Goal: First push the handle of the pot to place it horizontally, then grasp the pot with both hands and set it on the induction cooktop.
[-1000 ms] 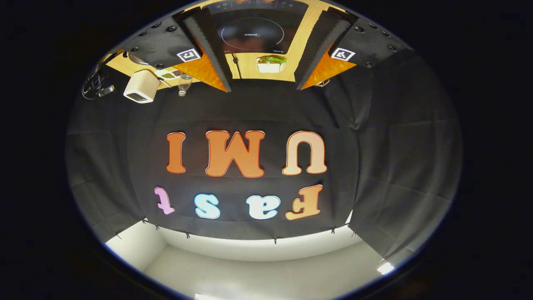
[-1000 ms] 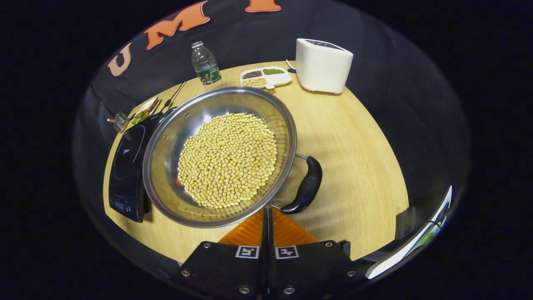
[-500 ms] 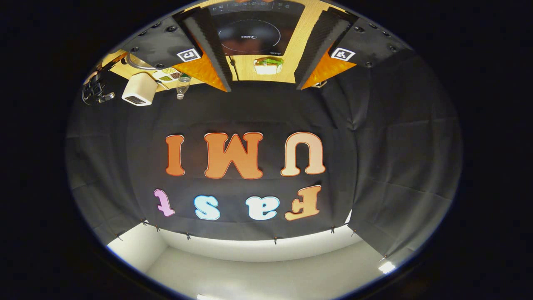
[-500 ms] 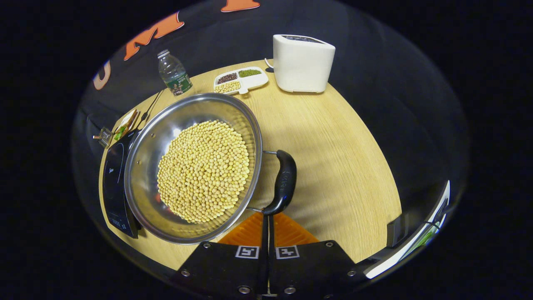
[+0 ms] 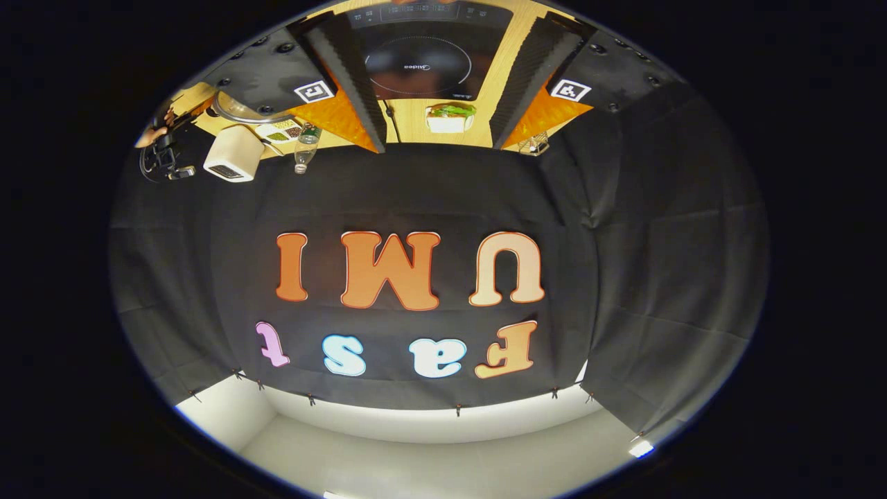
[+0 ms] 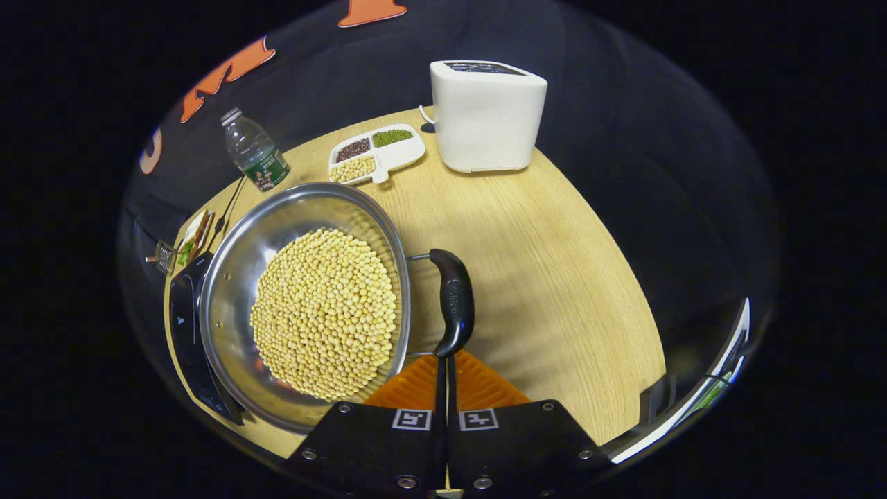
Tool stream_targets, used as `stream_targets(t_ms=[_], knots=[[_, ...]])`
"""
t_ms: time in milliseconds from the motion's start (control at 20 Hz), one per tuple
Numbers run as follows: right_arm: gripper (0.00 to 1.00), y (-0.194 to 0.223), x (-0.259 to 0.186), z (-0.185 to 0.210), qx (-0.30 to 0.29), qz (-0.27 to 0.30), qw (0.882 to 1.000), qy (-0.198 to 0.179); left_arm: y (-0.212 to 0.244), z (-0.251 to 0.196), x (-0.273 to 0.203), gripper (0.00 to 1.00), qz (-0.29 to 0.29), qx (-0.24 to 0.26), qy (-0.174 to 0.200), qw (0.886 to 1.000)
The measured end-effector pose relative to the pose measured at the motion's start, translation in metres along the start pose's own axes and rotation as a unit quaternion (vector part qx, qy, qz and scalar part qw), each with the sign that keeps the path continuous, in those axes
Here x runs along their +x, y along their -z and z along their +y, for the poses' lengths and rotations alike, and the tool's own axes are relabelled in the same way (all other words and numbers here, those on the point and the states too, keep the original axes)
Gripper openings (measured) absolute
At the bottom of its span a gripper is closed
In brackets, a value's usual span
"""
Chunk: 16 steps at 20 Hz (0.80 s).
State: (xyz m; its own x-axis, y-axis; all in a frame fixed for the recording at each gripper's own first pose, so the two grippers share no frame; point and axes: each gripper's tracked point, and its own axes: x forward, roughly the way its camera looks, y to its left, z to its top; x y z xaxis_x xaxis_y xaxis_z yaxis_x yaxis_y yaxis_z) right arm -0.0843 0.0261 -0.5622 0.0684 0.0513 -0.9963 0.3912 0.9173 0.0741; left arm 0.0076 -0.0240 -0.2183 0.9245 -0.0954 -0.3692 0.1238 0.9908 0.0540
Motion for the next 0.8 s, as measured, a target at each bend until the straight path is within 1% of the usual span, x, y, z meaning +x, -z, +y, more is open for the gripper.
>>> stream_targets(t_ms=[150, 300, 350, 450, 600, 650, 700, 750, 800], knots=[[0.01, -0.013, 0.005, 0.003, 0.002, -0.006, 1.0, 0.004, 0.014, -0.011, 0.003, 0.98, 0.017, -0.001, 0.011, 1.0], [0.01, -0.029, 0.007, 0.005, 0.002, -0.017, 1.0, -0.001, 0.027, -0.026, 0.013, 0.97, 0.036, -0.001, 0.026, 0.999], [0.01, -0.034, 0.008, 0.006, -0.001, -0.021, 1.0, -0.002, 0.033, -0.032, 0.014, 0.99, 0.042, 0.0, 0.031, 0.999], [0.01, -0.038, 0.01, 0.005, -0.005, -0.021, 1.0, -0.01, 0.045, -0.041, 0.019, 0.98, 0.056, 0.003, 0.039, 0.998], [0.01, -0.039, 0.002, 0.008, 0.006, -0.012, 0.999, -0.043, 0.068, -0.059, 0.027, 0.98, 0.086, -0.004, 0.059, 0.995], [0.0, -0.042, -0.004, 0.008, 0.014, -0.019, 0.998, -0.056, 0.078, -0.067, 0.033, 0.99, 0.1, -0.009, 0.066, 0.993], [0.0, -0.045, -0.01, 0.008, 0.016, -0.029, 0.997, -0.066, 0.087, -0.075, 0.038, 0.98, 0.112, -0.013, 0.073, 0.991], [0.0, -0.045, -0.016, 0.007, 0.01, -0.032, 0.996, -0.08, 0.094, -0.084, 0.043, 0.99, 0.124, -0.018, 0.08, 0.989], [0.02, -0.045, -0.02, 0.006, 0.007, -0.04, 0.995, -0.088, 0.102, -0.095, 0.048, 0.98, 0.135, -0.02, 0.092, 0.986]])
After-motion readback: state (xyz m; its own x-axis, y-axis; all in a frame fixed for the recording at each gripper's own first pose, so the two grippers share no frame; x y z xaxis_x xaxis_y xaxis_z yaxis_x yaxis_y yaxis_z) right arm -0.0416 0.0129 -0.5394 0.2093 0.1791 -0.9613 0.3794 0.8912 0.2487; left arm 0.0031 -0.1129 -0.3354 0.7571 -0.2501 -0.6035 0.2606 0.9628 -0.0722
